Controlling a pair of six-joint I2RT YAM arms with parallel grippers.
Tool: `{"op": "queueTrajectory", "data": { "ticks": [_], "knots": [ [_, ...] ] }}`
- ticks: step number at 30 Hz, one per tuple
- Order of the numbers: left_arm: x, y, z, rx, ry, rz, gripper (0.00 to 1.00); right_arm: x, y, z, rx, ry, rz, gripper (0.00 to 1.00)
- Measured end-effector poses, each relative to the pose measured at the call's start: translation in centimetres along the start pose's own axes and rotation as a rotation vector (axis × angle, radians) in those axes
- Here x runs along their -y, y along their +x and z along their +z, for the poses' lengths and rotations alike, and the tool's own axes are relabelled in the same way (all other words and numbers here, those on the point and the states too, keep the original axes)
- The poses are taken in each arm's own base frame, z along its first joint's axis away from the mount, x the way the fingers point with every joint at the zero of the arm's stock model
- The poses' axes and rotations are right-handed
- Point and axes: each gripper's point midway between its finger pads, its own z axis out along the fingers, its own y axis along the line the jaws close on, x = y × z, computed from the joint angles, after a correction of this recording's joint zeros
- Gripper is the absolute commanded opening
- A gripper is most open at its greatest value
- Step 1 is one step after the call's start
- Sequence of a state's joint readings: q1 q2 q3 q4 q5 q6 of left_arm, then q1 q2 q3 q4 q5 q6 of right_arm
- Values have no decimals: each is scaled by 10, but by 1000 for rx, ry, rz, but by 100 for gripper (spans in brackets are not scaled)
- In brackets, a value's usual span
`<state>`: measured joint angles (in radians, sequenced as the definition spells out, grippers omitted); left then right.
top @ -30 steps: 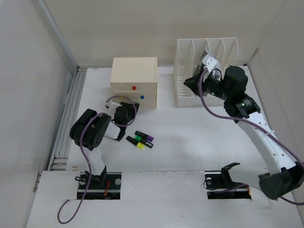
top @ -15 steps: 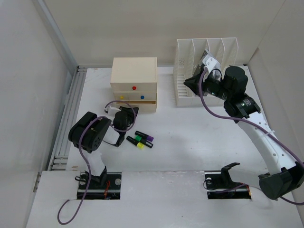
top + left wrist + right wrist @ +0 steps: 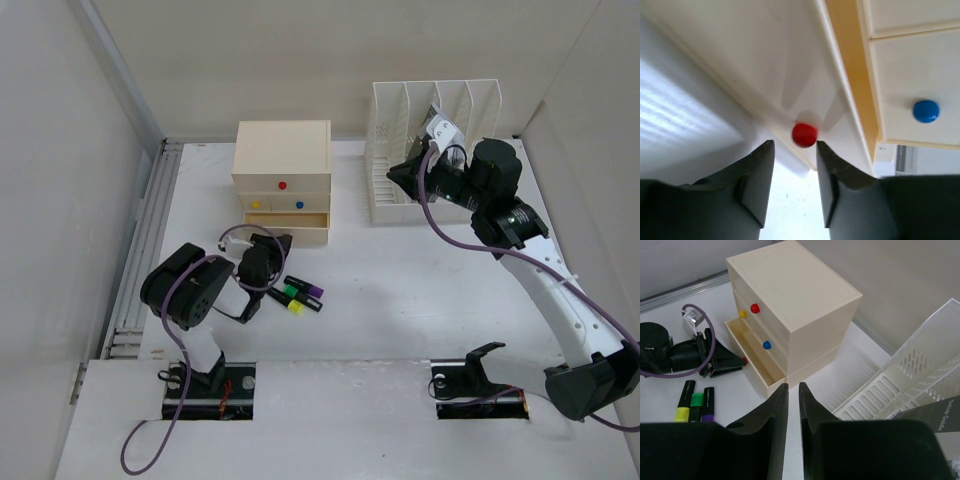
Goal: Organize the desk
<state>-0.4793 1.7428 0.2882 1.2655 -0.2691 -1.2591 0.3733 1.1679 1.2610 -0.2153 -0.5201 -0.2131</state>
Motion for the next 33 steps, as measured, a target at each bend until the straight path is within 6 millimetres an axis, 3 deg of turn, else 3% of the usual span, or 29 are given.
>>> {"op": "queueTrajectory", "data": {
  "ticks": [2,6,13,18,21,22,25,26,28,29,30,31,33],
  "knots": [
    [-5,2,-2,-7,-16,4,57,0,0,0,0,0,0,21],
    [1,0,-5,-6,-6,-10,72,0,0,0,0,0,0,21],
    [17,-8,-18,-4,13,16,73,-2,0,0,1,-11,1,24],
    [52,-16,-44,-8,87,59,67,-18,10,8,-13,-127,-5,32],
    [84,-22,-72,-16,170,84,62,-33,32,21,-69,-265,1,60],
    [95,-24,-82,-16,204,87,57,-38,43,26,-102,-303,6,80],
    [125,-36,-115,-17,280,125,42,-59,73,45,-204,-398,3,91],
    [134,-43,-124,-6,289,146,32,-70,82,53,-237,-429,-4,87],
    [154,-60,-143,23,294,209,28,-95,102,64,-299,-487,-23,69],
    [170,-73,-154,52,304,246,26,-108,110,67,-326,-513,-31,44],
    [186,-86,-167,82,308,284,26,-115,117,70,-354,-517,-34,33],
    [204,-101,-180,114,322,317,26,-130,124,74,-372,-550,-48,27],
    [232,-127,-205,181,338,383,30,-147,138,81,-419,-565,-56,25]
  ]
}}
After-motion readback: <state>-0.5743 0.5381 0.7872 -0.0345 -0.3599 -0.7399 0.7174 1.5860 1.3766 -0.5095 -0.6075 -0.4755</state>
